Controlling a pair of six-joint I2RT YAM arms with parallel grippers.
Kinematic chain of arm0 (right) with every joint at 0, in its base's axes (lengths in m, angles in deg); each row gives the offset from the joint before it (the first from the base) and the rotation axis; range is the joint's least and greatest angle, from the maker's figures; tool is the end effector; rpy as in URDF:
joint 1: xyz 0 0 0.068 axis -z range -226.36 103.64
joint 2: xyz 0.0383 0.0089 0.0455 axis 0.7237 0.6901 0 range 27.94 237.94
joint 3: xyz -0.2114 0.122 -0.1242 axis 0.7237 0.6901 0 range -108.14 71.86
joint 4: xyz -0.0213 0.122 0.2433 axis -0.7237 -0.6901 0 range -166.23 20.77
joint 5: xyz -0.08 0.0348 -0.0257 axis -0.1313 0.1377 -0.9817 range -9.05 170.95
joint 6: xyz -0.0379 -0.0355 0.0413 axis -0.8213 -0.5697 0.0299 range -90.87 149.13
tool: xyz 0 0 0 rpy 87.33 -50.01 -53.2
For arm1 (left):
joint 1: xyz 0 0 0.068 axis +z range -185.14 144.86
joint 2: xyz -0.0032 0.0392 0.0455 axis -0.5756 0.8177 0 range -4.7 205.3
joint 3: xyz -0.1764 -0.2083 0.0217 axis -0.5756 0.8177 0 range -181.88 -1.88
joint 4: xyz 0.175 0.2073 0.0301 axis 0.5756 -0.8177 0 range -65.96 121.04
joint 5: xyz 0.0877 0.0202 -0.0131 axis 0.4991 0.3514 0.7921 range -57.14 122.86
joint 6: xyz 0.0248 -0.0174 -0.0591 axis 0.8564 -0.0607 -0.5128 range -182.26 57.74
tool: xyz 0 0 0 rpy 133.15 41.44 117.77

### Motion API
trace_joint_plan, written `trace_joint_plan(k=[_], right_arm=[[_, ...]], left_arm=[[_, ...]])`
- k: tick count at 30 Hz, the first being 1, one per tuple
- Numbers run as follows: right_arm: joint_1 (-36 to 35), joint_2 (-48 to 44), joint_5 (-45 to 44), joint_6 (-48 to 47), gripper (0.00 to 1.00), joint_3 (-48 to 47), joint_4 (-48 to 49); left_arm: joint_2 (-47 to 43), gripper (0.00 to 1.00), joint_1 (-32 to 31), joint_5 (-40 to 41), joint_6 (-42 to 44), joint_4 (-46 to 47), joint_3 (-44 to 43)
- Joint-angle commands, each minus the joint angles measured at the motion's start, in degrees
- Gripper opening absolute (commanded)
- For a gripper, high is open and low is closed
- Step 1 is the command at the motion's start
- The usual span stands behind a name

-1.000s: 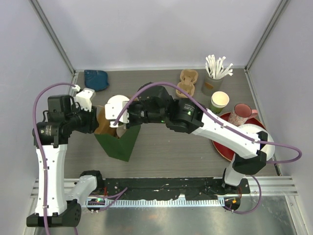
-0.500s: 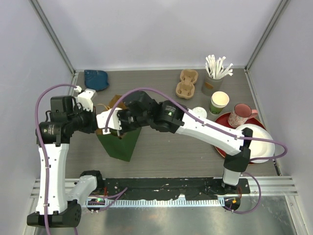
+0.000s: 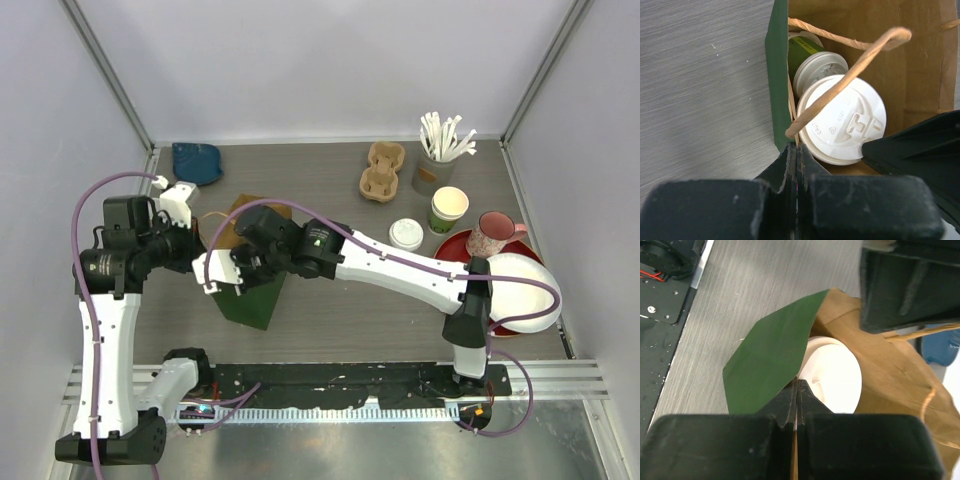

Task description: Pack the takeout coffee

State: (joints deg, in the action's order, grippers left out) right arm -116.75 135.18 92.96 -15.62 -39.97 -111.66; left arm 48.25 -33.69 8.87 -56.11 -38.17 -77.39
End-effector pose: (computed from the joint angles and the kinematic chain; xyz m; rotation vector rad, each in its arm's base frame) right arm 0.1405 0.4269 0.3702 -1.9646 1.1109 0.4760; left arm 0.1591 -0.0174 0.3903 0.2917 2.3186 -0.4321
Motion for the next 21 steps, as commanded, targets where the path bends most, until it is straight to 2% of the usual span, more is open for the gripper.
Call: trace_joint_plan(k=[1, 6, 21], right_arm=[[-0.1, 0.2, 4.7, 0.1, 0.01, 1.8, 3.4], [0.6, 1.4, 7.0, 0.4, 0.01, 5.8, 6.6], [4.0, 5.7, 11.4, 1.7, 0.01, 7.9, 7.5]], left_arm=[[-0.8, 0.0, -0.1, -2.1, -0.9, 2.1, 0.9], [-0.8, 0.0, -0.2, -2.6, -1.1, 2.4, 1.4], [-0.9, 0.0, -0.1, -0.1, -0.4, 2.6, 1.1]])
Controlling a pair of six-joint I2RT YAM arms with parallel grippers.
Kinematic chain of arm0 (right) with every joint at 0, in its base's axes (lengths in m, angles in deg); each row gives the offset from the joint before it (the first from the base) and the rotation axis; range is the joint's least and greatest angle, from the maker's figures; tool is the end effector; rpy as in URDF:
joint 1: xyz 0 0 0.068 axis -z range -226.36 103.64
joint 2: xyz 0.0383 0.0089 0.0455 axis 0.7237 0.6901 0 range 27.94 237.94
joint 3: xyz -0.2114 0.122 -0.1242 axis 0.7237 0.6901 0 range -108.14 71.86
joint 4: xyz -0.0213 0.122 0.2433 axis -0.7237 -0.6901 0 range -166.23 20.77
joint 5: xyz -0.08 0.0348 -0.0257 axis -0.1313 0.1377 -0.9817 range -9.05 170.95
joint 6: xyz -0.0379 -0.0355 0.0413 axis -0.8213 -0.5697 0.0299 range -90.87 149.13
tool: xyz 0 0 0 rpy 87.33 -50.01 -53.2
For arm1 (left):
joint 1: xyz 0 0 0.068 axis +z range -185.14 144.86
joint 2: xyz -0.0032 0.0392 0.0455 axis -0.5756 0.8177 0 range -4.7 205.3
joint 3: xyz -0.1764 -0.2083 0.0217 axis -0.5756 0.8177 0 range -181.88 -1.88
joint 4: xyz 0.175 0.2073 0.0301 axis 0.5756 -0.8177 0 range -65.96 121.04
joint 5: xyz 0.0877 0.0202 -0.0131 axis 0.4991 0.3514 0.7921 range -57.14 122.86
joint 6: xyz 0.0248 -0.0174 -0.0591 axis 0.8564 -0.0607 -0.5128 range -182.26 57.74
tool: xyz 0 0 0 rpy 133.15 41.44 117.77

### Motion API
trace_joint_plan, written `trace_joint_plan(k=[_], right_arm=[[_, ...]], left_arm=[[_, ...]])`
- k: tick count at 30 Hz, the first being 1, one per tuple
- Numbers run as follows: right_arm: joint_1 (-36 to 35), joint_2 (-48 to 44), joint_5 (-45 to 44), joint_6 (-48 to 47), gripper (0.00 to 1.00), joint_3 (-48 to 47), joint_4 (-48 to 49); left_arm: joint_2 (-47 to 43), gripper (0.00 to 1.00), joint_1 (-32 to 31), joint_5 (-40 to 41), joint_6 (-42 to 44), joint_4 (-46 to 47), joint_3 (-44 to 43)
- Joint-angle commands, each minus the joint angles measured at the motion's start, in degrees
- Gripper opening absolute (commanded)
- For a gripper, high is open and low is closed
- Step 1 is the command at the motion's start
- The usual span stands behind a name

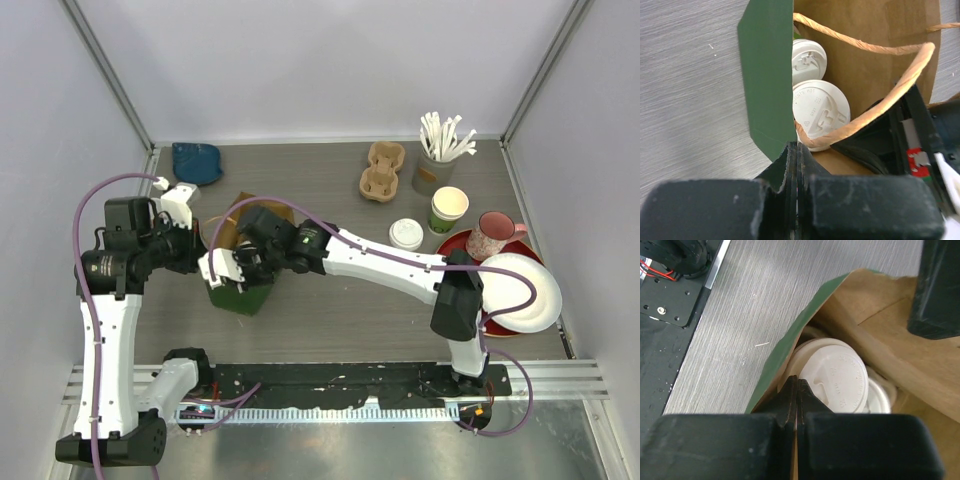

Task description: Pack the takeout coffee

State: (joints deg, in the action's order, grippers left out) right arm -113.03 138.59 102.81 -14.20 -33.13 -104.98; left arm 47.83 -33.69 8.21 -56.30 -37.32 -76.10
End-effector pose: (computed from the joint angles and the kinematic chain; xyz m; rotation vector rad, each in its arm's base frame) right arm 0.1672 0.4371 0.3148 -2.0044 1.1583 0.6467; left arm 0.1596 -0.0179 0.3860 0.2931 2.3168 -0.4473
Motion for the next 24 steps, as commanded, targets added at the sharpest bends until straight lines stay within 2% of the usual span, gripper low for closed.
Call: trace_joint_plan(k=[1, 9, 15, 24], right_arm=[[0.4, 2.5, 1.7, 0.5, 0.01, 1.0, 0.9], [0.7, 2.2, 2.1, 2.4, 0.01, 1.0, 1.1], [0.6, -0.1, -0.2, 4.0, 0.01, 2.0, 4.5], [0.6, 1.4, 0.2, 4.3, 0.03, 1.5, 4.5]], left_arm=[[-0.4, 0.0, -0.2, 0.6, -0.3, 1.7, -0.1], [0.4, 0.0, -0.1, 3.2, -0.1, 2.9, 2.1], [0.8, 0.0, -0.1, 3.1, -0.4, 3.3, 2.4], [0.8, 0.0, -0.2, 2.8, -0.2, 2.5, 1.6]])
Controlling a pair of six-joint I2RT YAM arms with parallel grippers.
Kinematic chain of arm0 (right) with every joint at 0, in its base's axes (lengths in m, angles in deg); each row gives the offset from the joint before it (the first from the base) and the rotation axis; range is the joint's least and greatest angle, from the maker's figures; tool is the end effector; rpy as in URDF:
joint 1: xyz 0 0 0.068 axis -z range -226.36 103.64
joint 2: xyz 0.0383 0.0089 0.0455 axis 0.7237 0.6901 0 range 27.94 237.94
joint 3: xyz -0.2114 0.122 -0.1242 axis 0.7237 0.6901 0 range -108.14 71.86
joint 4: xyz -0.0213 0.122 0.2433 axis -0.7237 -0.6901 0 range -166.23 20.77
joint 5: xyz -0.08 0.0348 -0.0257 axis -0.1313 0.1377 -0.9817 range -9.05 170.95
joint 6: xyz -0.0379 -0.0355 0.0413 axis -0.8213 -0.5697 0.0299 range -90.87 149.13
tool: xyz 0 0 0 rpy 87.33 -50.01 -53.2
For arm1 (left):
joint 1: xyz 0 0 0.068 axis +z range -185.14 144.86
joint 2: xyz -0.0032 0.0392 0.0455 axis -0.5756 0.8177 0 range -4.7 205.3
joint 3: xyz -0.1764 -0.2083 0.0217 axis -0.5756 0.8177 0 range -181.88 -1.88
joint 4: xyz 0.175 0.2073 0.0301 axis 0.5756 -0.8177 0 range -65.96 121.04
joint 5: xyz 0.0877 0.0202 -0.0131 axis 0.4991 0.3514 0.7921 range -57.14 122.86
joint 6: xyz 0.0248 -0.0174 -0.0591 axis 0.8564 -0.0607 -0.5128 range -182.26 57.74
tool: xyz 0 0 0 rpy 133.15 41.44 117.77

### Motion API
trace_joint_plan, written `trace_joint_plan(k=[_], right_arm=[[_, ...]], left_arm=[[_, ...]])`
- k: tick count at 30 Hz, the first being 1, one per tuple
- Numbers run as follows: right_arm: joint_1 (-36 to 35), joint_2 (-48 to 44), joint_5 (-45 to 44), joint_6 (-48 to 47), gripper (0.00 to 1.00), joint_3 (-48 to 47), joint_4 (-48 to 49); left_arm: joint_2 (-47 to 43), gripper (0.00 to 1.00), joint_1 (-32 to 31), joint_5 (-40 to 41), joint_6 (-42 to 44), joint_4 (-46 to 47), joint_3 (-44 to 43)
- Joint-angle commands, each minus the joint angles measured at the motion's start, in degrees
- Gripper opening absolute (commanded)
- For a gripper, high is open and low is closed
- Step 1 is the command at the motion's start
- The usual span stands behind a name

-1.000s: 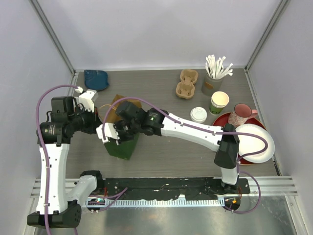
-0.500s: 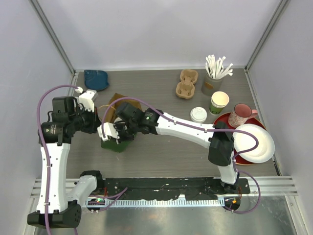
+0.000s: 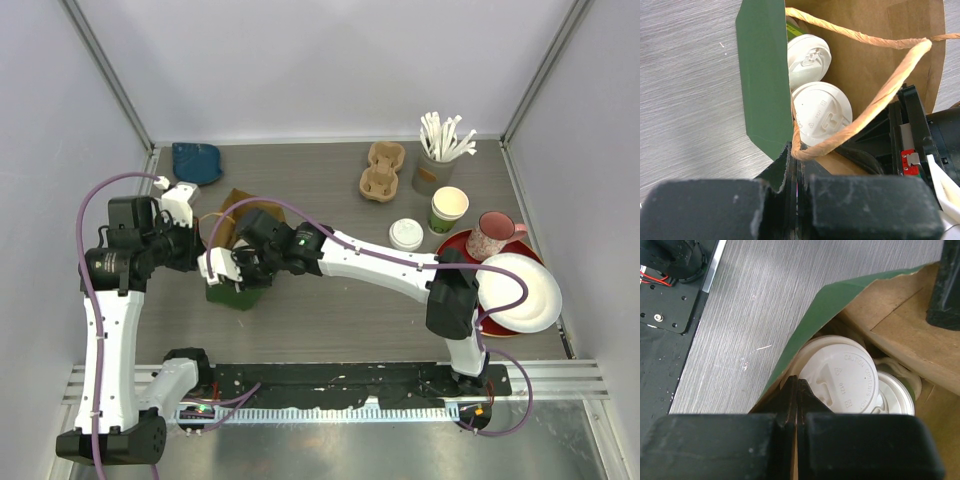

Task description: Pack the takeout coffee

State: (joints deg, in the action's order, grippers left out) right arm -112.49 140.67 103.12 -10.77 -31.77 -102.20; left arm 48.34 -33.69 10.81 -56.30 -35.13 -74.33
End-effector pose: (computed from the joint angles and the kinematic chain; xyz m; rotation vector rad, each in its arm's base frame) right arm 0.1749 0.4443 0.2944 -1.9786 1.2370 0.6780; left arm 0.1678 -0.0155 0.3778 0.2722 2.3296 -0.3946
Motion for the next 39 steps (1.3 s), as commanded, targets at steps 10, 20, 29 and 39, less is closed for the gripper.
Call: trace_joint_plan(k=[10, 20, 29, 39], right_arm=[[0.0, -3.7, -2.3, 2.0, 0.38, -0.9, 0.3], [0.1, -9.6, -2.9, 2.8, 0.53, -2.3, -0.1], [0.1, -14.9, -4.2, 3.8, 0.61, -3.3, 0.4], [0.0, -22.8, -4.8, 9.3, 0.65, -2.2, 6.5]], left_arm=[[0.1, 0.0, -0.2, 0.8, 0.1, 0.0, -0.6], [0.1, 0.0, -0.1, 1.5, 0.5, -0.3, -0.4], [0.1, 0.0, -0.2, 1.5, 0.5, -0.4, 0.0], [0.2, 0.0, -0.2, 0.9, 0.2, -0.1, 0.6]])
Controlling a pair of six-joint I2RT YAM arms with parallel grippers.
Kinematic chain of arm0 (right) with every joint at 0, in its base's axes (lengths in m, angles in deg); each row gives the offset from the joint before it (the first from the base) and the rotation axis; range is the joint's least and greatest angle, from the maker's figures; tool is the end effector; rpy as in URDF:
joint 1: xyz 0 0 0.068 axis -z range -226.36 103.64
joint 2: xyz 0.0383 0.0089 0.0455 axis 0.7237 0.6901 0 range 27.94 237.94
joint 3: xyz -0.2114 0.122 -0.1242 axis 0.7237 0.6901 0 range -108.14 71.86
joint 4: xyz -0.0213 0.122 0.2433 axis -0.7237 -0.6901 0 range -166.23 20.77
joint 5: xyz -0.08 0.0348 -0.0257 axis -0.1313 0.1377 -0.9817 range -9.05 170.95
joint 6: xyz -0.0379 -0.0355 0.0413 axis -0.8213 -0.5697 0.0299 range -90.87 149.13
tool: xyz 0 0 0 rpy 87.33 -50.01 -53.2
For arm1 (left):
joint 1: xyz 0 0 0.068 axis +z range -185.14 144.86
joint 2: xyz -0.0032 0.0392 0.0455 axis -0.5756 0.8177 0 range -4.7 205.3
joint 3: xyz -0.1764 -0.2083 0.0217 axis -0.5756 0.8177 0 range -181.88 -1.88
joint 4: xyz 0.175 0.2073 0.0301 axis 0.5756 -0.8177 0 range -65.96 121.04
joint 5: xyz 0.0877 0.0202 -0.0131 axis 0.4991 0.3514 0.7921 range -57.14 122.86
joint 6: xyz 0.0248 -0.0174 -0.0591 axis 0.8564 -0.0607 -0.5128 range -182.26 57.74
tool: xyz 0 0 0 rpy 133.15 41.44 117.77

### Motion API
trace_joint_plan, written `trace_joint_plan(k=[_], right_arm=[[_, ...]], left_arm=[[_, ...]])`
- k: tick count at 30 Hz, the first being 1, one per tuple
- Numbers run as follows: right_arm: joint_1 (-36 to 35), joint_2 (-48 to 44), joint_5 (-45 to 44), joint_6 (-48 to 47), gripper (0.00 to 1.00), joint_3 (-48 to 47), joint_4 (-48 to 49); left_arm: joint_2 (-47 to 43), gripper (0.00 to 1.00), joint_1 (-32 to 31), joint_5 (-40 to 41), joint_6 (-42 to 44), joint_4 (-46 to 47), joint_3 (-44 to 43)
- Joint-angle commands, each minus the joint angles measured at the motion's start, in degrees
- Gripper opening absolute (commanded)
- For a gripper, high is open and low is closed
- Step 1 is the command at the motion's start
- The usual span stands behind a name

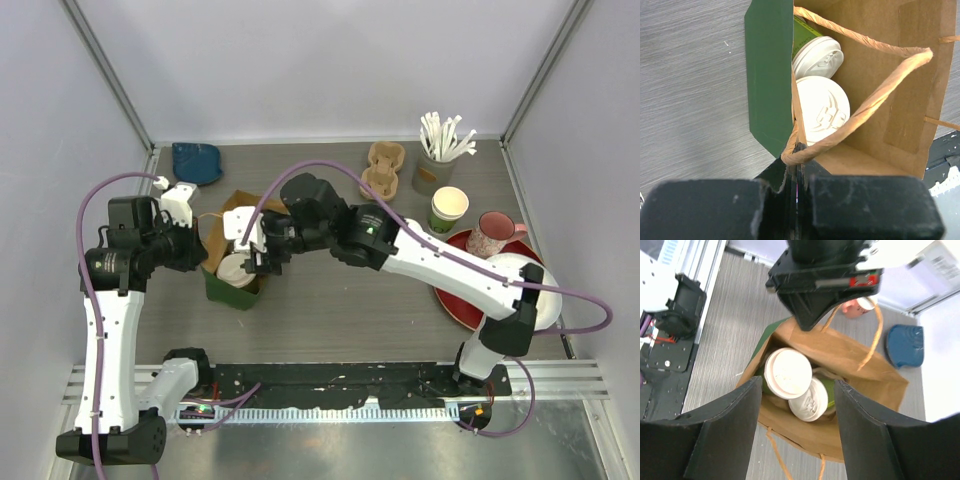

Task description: Pack the takeout coffee

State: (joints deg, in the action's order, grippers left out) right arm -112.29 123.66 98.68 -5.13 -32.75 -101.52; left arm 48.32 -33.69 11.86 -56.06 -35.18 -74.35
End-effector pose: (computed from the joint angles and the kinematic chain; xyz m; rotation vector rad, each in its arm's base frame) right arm 0.1507 0.3765 0.4271 -1.6729 1.1309 0.6615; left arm 0.1678 -0.0146 0.3777 0.2687 2.3332 -0.3710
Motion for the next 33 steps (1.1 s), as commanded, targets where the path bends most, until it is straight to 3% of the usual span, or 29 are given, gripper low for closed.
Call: trace_joint_plan(k=[1, 6, 14, 21, 33], right_arm=[[-0.2, -7.4, -0.3, 4.2, 0.65, -0.4, 6.5], [-0.1, -10.6, -5.4, 7.1, 0.66, 1.6, 10.4], [3.4, -9.9, -27.1, 16.6, 0.68, -0.7, 11.8], [10.8, -9.0, -25.8, 23.5, 0.68, 0.6, 11.7], [14.0, -7.5, -24.1, 25.7, 0.68, 1.1, 10.1]], left_arm=[[0.2, 0.0, -0.2, -0.2, 0.0, -0.1, 0.7], [0.2, 0.0, -0.1, -0.5, -0.1, 0.0, 0.8], [0.0, 0.0, -0.2, -0.5, 0.0, -0.1, 1.0], [0.0, 0.0, -0.1, -0.5, 0.0, 0.2, 1.5], [0.3, 0.0, -0.2, -0.6, 0.1, 0.3, 1.2]])
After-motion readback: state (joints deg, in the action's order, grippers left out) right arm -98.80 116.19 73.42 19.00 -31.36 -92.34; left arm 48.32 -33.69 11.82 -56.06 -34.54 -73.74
